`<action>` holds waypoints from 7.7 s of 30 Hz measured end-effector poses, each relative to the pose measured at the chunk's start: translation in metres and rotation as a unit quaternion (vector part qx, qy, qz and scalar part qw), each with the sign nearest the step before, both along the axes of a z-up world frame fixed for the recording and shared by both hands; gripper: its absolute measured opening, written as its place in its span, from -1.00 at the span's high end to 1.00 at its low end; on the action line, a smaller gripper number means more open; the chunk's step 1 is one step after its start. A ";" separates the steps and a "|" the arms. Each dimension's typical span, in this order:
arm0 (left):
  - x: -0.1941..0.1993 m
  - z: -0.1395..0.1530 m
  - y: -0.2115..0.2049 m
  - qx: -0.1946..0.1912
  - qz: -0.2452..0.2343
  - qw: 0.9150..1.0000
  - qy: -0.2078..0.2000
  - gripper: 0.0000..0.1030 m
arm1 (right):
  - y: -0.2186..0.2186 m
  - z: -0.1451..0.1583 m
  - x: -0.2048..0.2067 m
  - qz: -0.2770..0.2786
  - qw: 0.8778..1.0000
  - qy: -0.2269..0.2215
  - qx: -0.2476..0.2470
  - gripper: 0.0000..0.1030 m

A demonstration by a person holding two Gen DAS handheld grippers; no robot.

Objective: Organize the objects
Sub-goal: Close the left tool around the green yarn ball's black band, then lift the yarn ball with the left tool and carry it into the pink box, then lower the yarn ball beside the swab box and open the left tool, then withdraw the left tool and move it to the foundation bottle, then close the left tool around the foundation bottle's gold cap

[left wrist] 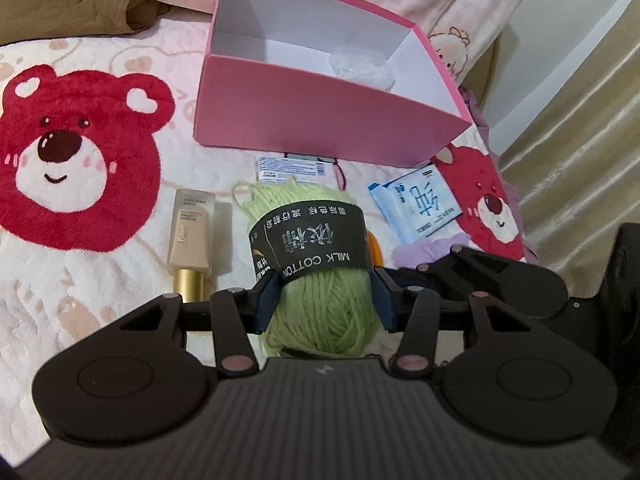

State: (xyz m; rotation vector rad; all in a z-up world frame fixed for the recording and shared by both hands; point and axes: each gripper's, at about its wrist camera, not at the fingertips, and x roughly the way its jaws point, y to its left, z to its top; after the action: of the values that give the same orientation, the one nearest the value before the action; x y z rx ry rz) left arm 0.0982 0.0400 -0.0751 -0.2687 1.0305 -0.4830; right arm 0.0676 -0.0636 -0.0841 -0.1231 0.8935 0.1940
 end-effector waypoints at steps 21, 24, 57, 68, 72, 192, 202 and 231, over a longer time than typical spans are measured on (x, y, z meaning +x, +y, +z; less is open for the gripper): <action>0.022 0.087 -0.020 0.006 -0.007 0.998 -0.067 0.10 | -0.056 0.090 0.033 -0.002 0.996 -0.083 0.022 -0.26; 0.038 0.099 -0.022 -0.013 -0.016 0.997 -0.069 0.11 | -0.071 0.101 0.040 -0.028 0.996 -0.069 0.044 -0.24; 0.246 0.019 -0.051 0.017 0.028 0.999 0.016 0.22 | -0.169 0.001 0.245 -0.105 0.982 0.055 0.147 -0.17; 0.259 -0.001 -0.058 0.033 0.038 0.999 0.009 0.30 | -0.167 -0.015 0.262 -0.126 0.981 0.072 0.129 -0.18; 0.263 -0.003 -0.060 0.042 0.040 0.998 -0.004 0.31 | -0.179 -0.008 0.257 -0.109 0.979 0.080 0.151 -0.23; 0.045 -0.049 0.076 0.034 0.016 0.999 -0.027 -0.18 | 0.017 -0.044 0.078 0.004 0.999 -0.011 0.039 -0.60; 0.059 -0.070 0.067 0.006 0.018 1.000 0.010 0.44 | 0.024 -0.068 0.093 0.025 0.999 0.012 0.021 -0.61; 0.058 -0.089 0.062 -0.050 0.051 0.995 0.075 0.20 | -0.009 -0.069 0.095 -0.073 0.989 0.053 0.121 0.16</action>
State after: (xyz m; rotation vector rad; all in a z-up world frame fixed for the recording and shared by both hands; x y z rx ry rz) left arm 0.1559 0.1018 -0.1642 -0.4504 1.1334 -0.4270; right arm 0.1631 -0.0727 -0.1530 0.1797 0.9745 0.1718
